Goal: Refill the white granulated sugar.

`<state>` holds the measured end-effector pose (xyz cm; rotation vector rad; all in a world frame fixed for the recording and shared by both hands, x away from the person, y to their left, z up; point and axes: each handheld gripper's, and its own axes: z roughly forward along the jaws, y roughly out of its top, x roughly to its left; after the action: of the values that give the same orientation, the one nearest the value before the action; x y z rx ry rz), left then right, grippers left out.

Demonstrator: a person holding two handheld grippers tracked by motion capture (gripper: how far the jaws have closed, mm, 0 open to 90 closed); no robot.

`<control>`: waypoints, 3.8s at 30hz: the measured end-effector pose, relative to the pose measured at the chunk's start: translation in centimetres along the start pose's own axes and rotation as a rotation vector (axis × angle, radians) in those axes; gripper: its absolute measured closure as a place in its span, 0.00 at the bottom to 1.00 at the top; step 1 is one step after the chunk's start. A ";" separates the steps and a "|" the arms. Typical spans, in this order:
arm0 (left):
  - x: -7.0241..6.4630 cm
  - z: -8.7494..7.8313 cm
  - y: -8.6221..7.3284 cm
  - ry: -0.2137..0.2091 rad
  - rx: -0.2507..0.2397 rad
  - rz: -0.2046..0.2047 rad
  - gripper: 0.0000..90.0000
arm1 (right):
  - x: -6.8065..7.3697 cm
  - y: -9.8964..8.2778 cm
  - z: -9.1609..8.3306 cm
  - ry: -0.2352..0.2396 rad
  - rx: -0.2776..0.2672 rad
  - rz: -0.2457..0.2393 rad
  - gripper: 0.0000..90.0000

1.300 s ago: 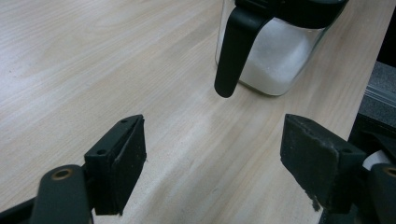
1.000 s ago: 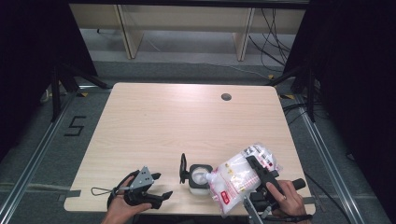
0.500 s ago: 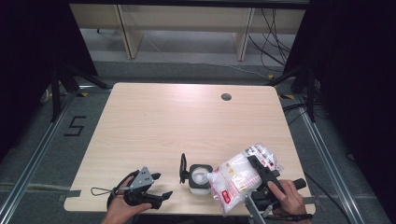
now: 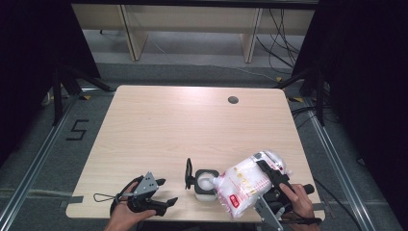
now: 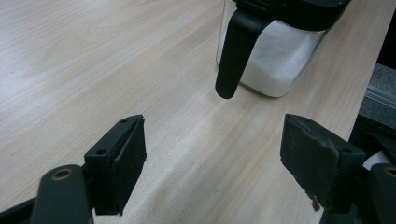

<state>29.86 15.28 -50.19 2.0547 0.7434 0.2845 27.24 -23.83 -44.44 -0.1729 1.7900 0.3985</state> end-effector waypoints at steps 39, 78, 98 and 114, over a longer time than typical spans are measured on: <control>0.1 0.1 0.0 -0.002 0.002 0.013 0.24 | 0.7 -2.6 2.4 0.218 -0.223 0.655 0.69; 0.1 -0.1 0.0 0.006 0.011 0.014 0.24 | 1.7 -7.2 8.6 0.306 -0.252 1.131 0.76; 0.1 -0.1 0.1 -0.006 0.000 0.028 0.24 | 1.2 -9.1 7.0 0.265 -0.193 1.177 0.76; 0.1 -0.1 0.1 -0.002 -0.003 0.027 0.24 | 1.3 -9.3 4.9 0.256 -0.142 1.226 0.66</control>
<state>29.97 15.35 -50.08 2.0634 0.7139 0.2980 34.42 -30.63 -48.32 0.8591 1.9422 1.4077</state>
